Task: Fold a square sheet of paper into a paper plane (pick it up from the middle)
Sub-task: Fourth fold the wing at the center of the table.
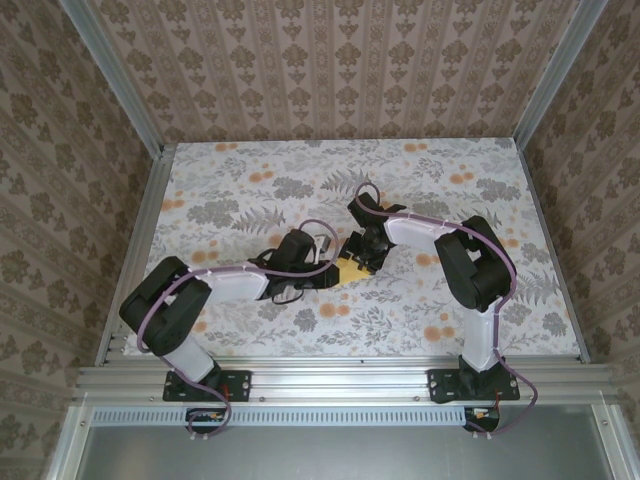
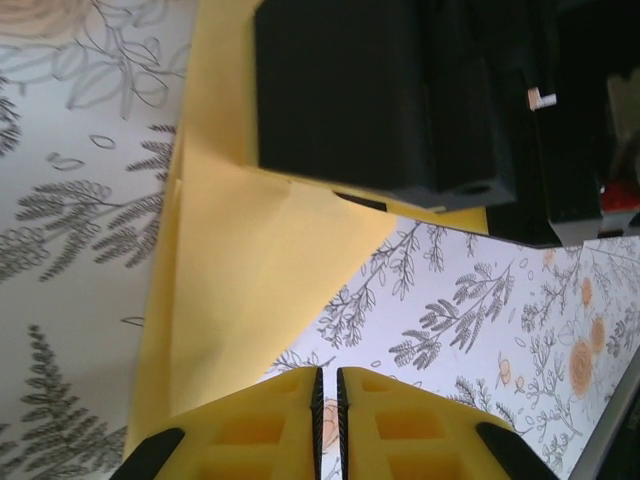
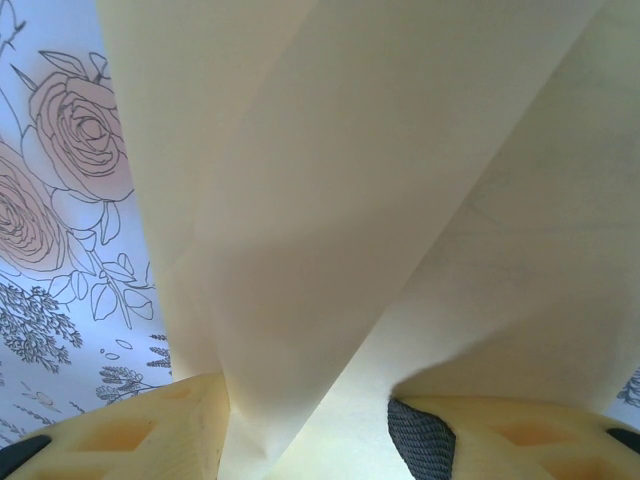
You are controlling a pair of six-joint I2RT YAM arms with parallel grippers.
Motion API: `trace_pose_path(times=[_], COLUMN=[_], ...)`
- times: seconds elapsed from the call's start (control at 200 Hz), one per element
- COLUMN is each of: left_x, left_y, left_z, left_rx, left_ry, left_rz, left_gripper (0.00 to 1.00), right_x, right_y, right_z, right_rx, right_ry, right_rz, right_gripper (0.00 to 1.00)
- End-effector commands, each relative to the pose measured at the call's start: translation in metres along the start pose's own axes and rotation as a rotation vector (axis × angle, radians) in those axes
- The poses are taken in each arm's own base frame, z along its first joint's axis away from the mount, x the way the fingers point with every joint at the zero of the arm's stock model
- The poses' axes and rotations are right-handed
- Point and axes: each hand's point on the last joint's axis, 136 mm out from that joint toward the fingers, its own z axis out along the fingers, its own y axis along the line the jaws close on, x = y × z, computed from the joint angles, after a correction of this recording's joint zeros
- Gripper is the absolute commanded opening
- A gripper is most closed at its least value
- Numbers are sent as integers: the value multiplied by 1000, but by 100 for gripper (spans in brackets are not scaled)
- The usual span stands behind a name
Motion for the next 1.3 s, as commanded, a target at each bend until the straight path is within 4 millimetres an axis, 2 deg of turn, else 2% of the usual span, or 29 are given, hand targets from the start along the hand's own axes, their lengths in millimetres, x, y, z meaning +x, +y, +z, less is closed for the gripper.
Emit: trace_pose_path(times=[0.0, 0.585, 1.295], left_x=[10, 25, 24], left_y=[8, 35, 52], left_z=[7, 12, 4], left_rx=[-16, -129, -191], left_ry=[34, 73, 49], left_rz=[-20, -44, -63], left_gripper=[15, 13, 12], right_x=[43, 44, 46], right_y=[-181, -183, -188], right_z=[90, 91, 93], right_rx=[590, 595, 610], right_ry=[137, 140, 146], right_rz=[82, 85, 85], right_gripper=[56, 56, 56])
